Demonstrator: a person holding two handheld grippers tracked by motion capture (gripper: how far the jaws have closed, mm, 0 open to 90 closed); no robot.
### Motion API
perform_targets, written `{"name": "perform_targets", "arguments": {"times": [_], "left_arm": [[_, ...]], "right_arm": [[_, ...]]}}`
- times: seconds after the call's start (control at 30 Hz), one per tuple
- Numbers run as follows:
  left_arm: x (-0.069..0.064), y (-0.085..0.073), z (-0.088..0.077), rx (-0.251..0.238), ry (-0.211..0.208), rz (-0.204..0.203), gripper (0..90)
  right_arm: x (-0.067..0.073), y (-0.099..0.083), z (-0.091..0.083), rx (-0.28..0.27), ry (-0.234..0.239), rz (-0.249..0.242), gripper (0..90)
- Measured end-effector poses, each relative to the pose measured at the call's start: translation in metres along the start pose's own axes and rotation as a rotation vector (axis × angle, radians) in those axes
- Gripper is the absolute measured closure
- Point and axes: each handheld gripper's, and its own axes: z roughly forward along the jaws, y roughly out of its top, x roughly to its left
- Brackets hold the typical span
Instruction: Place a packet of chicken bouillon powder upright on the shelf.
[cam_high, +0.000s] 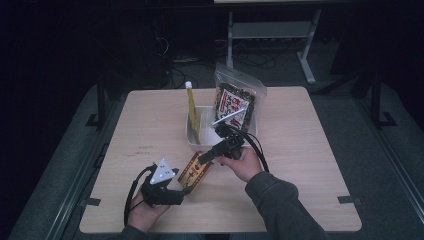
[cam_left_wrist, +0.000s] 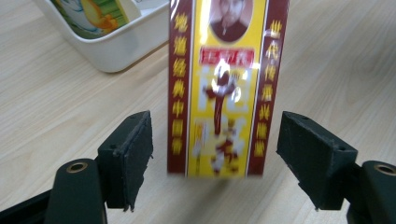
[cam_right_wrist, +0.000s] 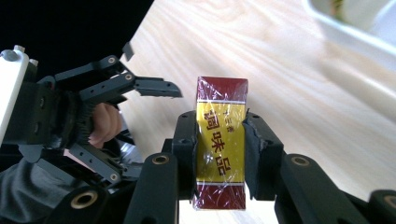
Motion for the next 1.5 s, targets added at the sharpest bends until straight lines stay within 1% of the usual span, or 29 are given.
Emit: {"name": "perform_targets", "arguments": {"times": [0.17, 0.33, 0.53, 0.63, 0.8, 0.9, 1.0, 1.2, 1.33, 1.5], "left_arm": [[0.002, -0.001, -0.002, -0.002, 0.003, -0.009, 25.5], [0.004, -0.002, -0.002, -0.003, 0.009, -0.016, 25.3], [0.006, -0.004, -0.002, -0.001, 0.01, -0.03, 25.3], [0.007, -0.004, -0.002, -0.001, 0.013, -0.036, 25.3], [0.01, -0.006, -0.004, 0.001, 0.017, -0.044, 25.3], [0.011, -0.006, -0.004, 0.003, 0.02, -0.05, 25.3], [0.013, -0.007, -0.005, 0.002, 0.022, -0.054, 25.3], [0.015, -0.009, -0.005, -0.004, 0.026, -0.07, 25.3], [0.017, -0.009, -0.006, -0.005, 0.03, -0.07, 25.4], [0.019, -0.01, -0.007, -0.006, 0.034, -0.075, 25.3]], "right_arm": [[-0.001, 0.001, -0.013, -0.03, -0.027, 0.007, 68.5], [-0.003, 0.001, -0.023, -0.06, -0.038, 0.015, 68.4], [-0.003, 0.0, -0.034, -0.079, -0.062, 0.016, 68.4], [-0.002, 0.0, -0.041, -0.091, -0.064, 0.028, 68.4], [-0.001, 0.001, -0.05, -0.102, -0.084, 0.034, 68.3], [-0.001, 0.0, -0.054, -0.116, -0.085, 0.042, 68.3], [0.0, 0.001, -0.061, -0.123, -0.104, 0.05, 68.2], [0.005, 0.004, -0.078, -0.162, -0.118, 0.049, 68.2], [0.006, 0.009, -0.087, -0.189, -0.135, 0.054, 68.2], [0.009, 0.016, -0.095, -0.204, -0.164, 0.06, 68.2]]}}
